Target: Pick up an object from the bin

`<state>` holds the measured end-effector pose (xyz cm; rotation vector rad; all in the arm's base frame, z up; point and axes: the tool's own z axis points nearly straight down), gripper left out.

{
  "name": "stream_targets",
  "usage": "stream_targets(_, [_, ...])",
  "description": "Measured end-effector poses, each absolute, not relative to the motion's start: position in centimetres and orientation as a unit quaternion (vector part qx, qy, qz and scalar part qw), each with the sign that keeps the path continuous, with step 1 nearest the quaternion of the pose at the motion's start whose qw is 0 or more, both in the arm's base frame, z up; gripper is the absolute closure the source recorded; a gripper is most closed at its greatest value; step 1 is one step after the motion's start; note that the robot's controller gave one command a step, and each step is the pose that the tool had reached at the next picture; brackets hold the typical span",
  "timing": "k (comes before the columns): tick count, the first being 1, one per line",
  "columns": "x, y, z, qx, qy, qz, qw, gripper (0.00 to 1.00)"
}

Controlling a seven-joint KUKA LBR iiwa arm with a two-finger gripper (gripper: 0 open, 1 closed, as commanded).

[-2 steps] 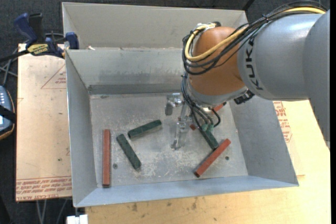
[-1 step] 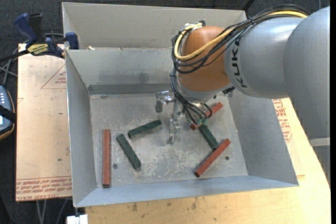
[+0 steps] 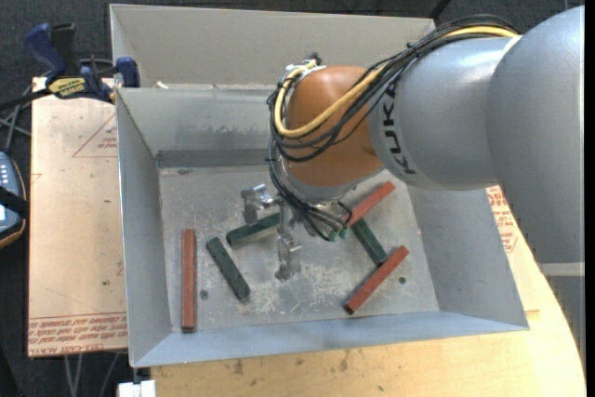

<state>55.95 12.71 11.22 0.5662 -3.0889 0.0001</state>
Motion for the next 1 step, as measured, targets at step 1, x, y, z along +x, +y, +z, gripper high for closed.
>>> stream_targets(1, [57.67, 15.85, 9.98, 0.127, -0.992, -0.003, -0.002, 0.00])
